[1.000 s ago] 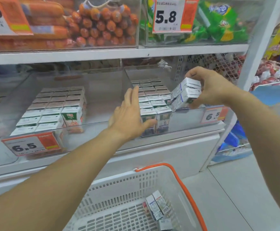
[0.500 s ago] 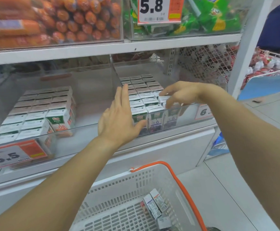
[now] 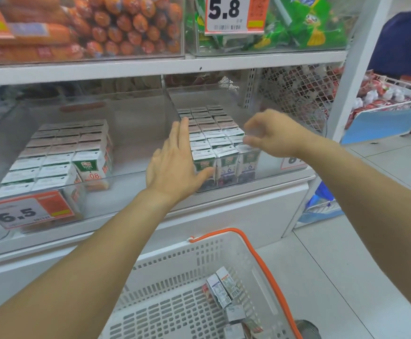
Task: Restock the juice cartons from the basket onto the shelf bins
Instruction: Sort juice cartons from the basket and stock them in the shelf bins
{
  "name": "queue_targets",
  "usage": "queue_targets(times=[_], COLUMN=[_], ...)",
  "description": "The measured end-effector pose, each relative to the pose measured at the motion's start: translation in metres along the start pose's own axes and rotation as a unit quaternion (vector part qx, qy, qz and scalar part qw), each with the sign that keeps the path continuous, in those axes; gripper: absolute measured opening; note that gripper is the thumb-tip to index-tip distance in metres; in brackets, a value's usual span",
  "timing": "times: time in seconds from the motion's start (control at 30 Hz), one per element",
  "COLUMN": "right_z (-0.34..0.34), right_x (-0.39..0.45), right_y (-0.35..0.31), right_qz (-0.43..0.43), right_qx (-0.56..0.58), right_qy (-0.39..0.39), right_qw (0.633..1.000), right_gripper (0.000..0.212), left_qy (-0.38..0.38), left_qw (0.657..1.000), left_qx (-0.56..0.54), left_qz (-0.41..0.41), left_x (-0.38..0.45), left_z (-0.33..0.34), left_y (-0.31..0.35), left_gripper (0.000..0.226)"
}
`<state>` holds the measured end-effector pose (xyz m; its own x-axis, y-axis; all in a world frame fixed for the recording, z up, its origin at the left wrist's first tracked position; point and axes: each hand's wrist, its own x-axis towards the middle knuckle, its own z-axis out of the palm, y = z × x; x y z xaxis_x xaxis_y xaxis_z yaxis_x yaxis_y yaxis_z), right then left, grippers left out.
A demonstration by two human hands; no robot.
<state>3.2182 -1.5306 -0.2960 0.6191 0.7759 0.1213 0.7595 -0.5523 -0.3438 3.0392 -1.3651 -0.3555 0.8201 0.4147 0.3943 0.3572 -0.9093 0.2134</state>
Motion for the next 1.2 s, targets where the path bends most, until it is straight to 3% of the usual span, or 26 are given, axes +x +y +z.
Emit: queue_targets(times=[0.1,0.2,0.23,0.3,0.43,0.6,0.67,0.83,0.93,1.0,1.1,1.2], right_z=[-0.004,0.018,0.033,0.073,0.164,0.263,0.291,0.335,0.348,0.353,0.357,0.358], right_x=[-0.028,-0.065,-0.078,-0.104,-0.155,-0.186,-0.191,-0.200,-0.207,-0.210,-0.212,-0.215], right_y=[-0.016,-0.031,-0.031,-0.023,0.004,0.029,0.030,0.028,0.034,0.036,0.040,0.041], right_qz=[-0.065,-0.110,-0.120,-0.120,-0.031,0.052,0.053,0.047,0.081,0.089,0.095,0.097], right_qx=[0.042,0.100,0.107,0.109,0.130,0.068,0.009,-0.083,-0.037,-0.022,0.015,0.058], right_qy=[0.094,0.066,0.033,-0.057,-0.272,-0.347,-0.368,-0.394,-0.385,-0.362,-0.338,-0.358], right_qw=[0.993,0.987,0.986,0.985,0.953,0.934,0.928,0.914,0.919,0.928,0.936,0.927], right_gripper=[0.018,0.005,0.003,0.005,0.011,0.038,0.060,0.100,0.100,0.094,0.084,0.073], left_qy=[0.043,0.214,0.225,0.128,-0.154,-0.386,-0.407,-0.340,-0.267,-0.246,-0.315,-0.366], left_qw=[0.995,0.957,0.948,0.950,0.933,0.852,0.825,0.770,0.798,0.830,0.870,0.874], left_qx=[-0.088,-0.186,-0.206,-0.266,-0.322,-0.302,-0.315,-0.379,-0.392,-0.383,-0.307,-0.258], left_qz=[0.011,0.067,0.091,0.102,-0.054,-0.183,-0.234,-0.383,-0.372,-0.322,-0.224,-0.190], left_x=[-0.008,-0.034,-0.046,-0.072,-0.147,-0.245,-0.261,-0.247,-0.228,-0.216,-0.206,-0.209], left_z=[-0.004,-0.008,-0.005,0.017,0.103,0.184,0.207,0.251,0.268,0.274,0.284,0.295], left_y=[0.001,0.014,0.019,0.026,0.004,-0.027,-0.031,-0.023,-0.020,-0.022,-0.030,-0.033], left_gripper=[0.093,0.042,0.029,0.014,0.020,0.042,0.047,0.048,0.055,0.062,0.069,0.068])
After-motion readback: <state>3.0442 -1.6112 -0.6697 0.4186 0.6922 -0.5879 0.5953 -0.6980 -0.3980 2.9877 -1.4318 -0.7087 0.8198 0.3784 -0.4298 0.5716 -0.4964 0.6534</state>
